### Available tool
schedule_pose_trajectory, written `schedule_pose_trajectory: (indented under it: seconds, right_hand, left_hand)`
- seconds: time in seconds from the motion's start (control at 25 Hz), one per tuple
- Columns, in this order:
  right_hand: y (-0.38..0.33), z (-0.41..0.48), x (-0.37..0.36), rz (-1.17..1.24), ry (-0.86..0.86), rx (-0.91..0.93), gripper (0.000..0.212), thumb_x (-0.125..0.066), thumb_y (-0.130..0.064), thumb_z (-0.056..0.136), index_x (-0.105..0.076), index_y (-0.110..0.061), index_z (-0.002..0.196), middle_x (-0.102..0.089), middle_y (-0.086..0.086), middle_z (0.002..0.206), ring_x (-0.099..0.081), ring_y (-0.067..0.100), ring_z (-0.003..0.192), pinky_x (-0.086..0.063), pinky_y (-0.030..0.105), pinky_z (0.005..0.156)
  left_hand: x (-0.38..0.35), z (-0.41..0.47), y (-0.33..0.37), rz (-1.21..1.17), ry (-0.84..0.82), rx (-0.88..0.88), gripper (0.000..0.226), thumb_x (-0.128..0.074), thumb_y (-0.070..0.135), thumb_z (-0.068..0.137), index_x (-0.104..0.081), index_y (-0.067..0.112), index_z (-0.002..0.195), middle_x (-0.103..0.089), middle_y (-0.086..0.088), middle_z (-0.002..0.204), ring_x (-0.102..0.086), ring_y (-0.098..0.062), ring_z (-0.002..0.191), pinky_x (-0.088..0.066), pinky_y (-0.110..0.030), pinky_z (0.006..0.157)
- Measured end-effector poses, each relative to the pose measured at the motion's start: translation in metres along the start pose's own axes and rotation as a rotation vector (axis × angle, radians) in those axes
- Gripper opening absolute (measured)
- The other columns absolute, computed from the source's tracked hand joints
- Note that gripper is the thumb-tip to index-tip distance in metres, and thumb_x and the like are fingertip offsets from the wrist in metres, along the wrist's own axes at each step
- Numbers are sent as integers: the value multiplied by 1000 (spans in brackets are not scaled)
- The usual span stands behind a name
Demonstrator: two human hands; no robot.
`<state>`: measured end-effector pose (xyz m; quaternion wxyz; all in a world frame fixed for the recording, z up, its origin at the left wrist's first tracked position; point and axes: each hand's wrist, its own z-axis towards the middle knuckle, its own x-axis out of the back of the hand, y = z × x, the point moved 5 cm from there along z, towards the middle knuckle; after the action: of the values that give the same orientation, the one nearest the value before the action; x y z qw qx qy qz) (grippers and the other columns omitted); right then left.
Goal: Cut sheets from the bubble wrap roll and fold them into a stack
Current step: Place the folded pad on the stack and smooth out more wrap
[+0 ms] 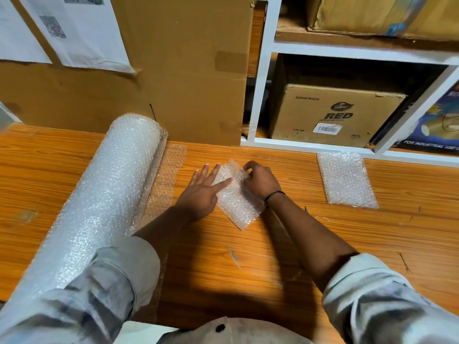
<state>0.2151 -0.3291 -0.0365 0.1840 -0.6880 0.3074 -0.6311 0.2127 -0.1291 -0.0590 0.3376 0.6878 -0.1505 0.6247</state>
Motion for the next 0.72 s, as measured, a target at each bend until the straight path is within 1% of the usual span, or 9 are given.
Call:
schedule_pose_trajectory:
  seconds: [0.08,0.12,0.16,0.24,0.36,0.48,0.6,0.72]
  right_hand:
    - [12,-3,10,105,75,-41,29,-63,-14,88,-64,-22,116,-72,11,95,-68,30,88,-51,32,72]
    - [18,-6,16,164,117,-66,28,-66,-13,89,-66,-20,116,-72,7,90,-68,27,86,-50,31,71]
    - [25,-10,23,225,160,-90,28,-69,-13,89,-67,-19,116,-70,4,86,-68,24,84,-50,30,71]
    - [39,-17,41,315,250,-123,28,-73,-14,88,-69,-18,115,-68,0,85,-67,21,84,-52,31,73]
    - [64,-26,71,373,365,-146,26,-77,-16,87,-70,-19,112,-69,-1,86,-67,22,84,-56,35,77]
    - [92,-32,106,377,460,-156,25,-78,-18,87,-70,-21,111,-68,-2,85,-65,18,81,-53,32,77]
    - [125,-42,139,401,540,-183,28,-79,-17,88,-70,-20,114,-67,-3,87,-63,15,82,-51,29,78]
    - [167,-47,169,416,592,-231,33,-79,-16,87,-69,-21,117,-65,-5,84,-66,21,89,-54,35,84]
  left_hand:
    - [-1,3,4,-53,80,109,60,-32,37,107,-16,33,165,13,-5,172,15,-31,158,0,-55,127]
    - [-2,5,7,-94,95,167,61,-31,45,108,-16,30,165,11,-6,172,13,-31,158,-1,-54,128]
    - [-3,8,11,-132,95,210,62,-32,49,109,-16,28,165,10,-6,172,12,-31,158,-1,-52,128]
    - [-5,19,27,-174,82,234,66,-35,53,108,-15,29,165,10,-5,172,10,-31,158,-1,-49,128]
    - [-9,46,60,-212,74,194,68,-35,58,106,-14,31,165,8,-2,173,4,-29,159,-6,-48,128]
    - [-13,79,103,-259,50,147,69,-35,61,105,-16,31,164,2,-1,173,-2,-28,159,-12,-49,128]
    - [-22,115,149,-223,37,62,67,-33,60,106,-19,30,164,-8,0,173,-6,-27,159,-10,-48,128]
    - [-34,148,195,-170,33,-7,65,-31,59,106,-23,29,163,-18,1,171,-8,-27,159,-7,-46,129]
